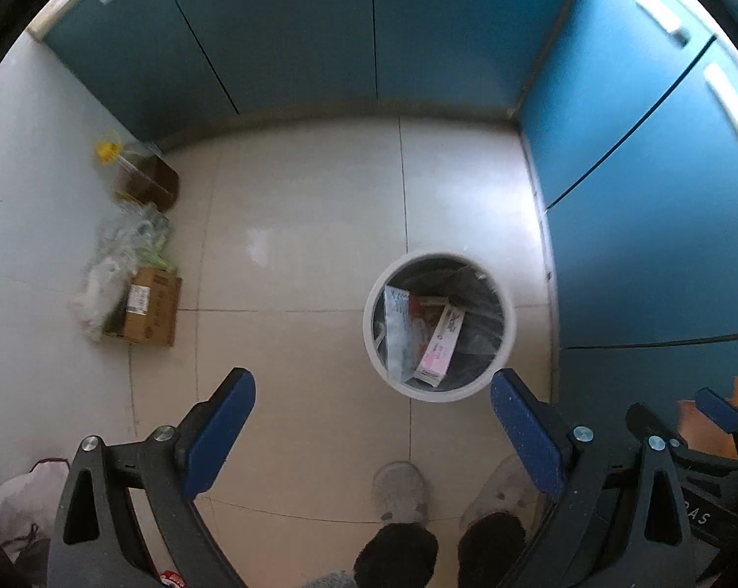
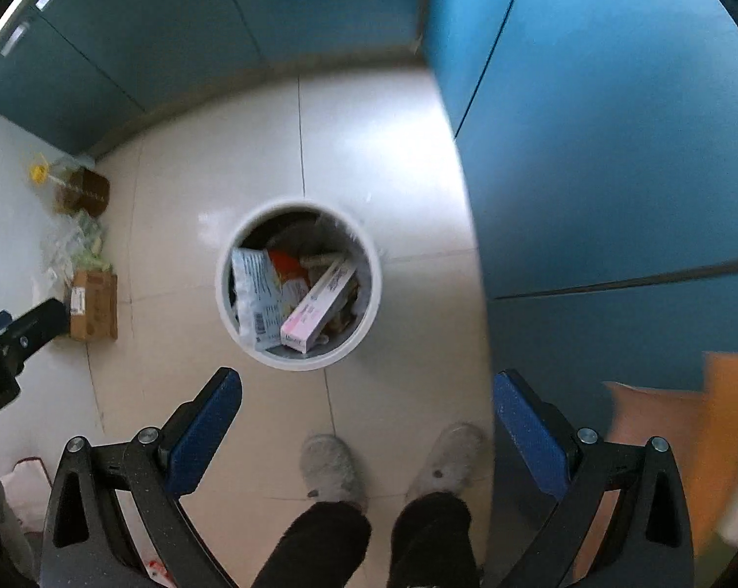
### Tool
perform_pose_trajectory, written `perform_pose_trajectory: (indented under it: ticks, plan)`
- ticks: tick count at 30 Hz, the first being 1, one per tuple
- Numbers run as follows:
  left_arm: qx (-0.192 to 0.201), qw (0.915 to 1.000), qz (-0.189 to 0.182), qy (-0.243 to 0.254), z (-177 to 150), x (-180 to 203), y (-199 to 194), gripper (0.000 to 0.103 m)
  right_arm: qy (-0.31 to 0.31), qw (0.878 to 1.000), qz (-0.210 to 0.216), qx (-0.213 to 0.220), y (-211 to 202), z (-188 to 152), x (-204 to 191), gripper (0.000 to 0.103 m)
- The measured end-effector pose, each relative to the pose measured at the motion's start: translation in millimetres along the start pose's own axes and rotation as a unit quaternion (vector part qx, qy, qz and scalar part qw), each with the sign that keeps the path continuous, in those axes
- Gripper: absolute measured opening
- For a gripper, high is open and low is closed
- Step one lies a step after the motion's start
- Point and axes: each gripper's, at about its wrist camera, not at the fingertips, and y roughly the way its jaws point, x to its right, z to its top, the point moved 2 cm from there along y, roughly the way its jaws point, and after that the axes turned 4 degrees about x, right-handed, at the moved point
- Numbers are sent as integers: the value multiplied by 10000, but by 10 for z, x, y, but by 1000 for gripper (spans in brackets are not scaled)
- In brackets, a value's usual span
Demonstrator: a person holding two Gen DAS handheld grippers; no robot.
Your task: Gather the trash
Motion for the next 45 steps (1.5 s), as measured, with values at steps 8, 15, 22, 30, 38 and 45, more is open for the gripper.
perform_pose_trajectory:
  ticks: [8,15,22,30,38,45]
  plan:
    - [623,9980,-101,68,-224,12,-1445,98,-3,9968,133,790,-1750,-249,85,103]
    - [1020,9939,-412,68,-604,93,-2620,98,85,9908,685,1167,-3112,-715,275,103]
    - [1298,9892,-675,-115,-1044,172,-3426,98,-170,9813,1283,1428,-3969,-1202,435,103]
    - [1414,9839,-1043,-321,-1544,265,-3975,103,-534,9738,1618,1506,-4410,-1672,524,103]
    - [1575,9818,-996,-356,-1740,248,-4265,103,-703,9699,1749,1542,-4700,-1920,530,103]
    - [1543,9832,-944,-242,-1779,186,-4319,103,-672,9686,1846,1524,-4761,-1928,479,103]
